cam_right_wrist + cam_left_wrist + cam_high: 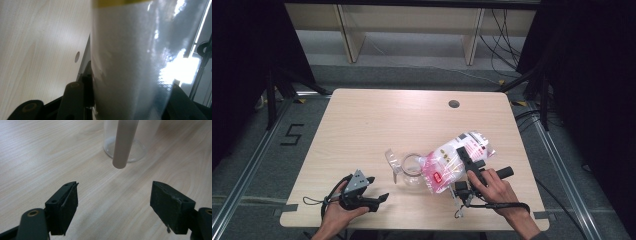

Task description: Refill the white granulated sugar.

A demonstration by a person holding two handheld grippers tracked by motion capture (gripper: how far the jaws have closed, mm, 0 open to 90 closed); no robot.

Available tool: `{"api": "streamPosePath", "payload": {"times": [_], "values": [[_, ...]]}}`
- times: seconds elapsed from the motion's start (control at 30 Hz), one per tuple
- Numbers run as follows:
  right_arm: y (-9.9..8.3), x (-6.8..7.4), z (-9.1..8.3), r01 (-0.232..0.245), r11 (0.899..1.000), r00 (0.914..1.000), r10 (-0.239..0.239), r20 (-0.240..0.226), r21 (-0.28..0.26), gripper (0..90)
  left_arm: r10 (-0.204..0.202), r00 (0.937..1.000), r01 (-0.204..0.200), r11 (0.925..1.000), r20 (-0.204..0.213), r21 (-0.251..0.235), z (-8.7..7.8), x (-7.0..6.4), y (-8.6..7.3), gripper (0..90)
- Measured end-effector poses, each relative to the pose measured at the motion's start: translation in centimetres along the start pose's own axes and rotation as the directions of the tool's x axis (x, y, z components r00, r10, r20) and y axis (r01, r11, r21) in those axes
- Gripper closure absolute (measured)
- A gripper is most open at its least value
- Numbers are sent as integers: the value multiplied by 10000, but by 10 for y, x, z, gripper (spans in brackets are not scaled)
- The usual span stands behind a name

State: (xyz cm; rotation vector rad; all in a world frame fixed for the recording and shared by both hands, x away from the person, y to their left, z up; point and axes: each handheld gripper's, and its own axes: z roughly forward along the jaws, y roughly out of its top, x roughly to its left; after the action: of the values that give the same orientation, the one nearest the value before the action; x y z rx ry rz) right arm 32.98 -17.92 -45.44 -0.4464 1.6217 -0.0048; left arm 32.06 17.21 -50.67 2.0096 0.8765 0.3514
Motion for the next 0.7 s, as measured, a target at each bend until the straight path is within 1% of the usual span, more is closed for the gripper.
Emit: {"api": "streamPosePath", "payload": {"times": [0.07,0.13,0.17,0.2,0.33,0.37,0.4,0.43,0.5,0.53,0.57,0.6,0.63,0.7], "values": [[0,1,1,-74,10000,10000,74,-36,9,581,48,10000,-47,10000,-40,39,0,0,0,221],[1,2,0,-309,9994,9995,310,-89,149,583,15,10000,-15,10000,-24,51,-1,0,0,221],[1,2,0,-297,9995,9996,297,3,145,583,15,10000,-15,10000,-24,51,-1,0,0,221],[1,1,1,169,9998,9999,-169,15,50,584,6,10000,-6,10000,-7,3,0,0,0,221],[0,1,1,180,9998,9998,-180,3,65,586,17,10000,-17,10000,-24,35,-1,0,0,221],[1,2,1,-61,9999,10000,61,17,116,586,144,9999,-144,9999,-26,32,-1,1,1,220],[0,3,1,-147,9998,9999,147,5,124,587,213,9998,-213,9998,-24,32,-1,1,1,221],[0,3,0,-151,9997,9998,149,97,203,588,196,9998,-196,9998,-30,37,-1,1,1,221],[0,3,0,-185,9996,9998,182,96,224,588,193,9998,-193,9998,-27,40,-1,1,1,221],[-2,0,1,300,9995,9994,-302,173,123,589,175,9998,-174,9998,-27,39,-1,1,1,221],[-2,0,1,300,9995,9994,-302,173,123,589,135,9999,-134,9999,-25,22,-1,1,1,221],[-2,1,1,-43,9998,9998,39,181,203,590,53,9999,-53,10000,-93,13,-1,0,0,221],[-2,2,1,-101,9997,9998,98,146,215,590,53,9999,-53,10000,-93,13,-1,0,0,221],[-2,2,1,-60,9997,9998,56,196,220,592,66,9999,-66,10000,-93,15,-1,0,0,221]]}}
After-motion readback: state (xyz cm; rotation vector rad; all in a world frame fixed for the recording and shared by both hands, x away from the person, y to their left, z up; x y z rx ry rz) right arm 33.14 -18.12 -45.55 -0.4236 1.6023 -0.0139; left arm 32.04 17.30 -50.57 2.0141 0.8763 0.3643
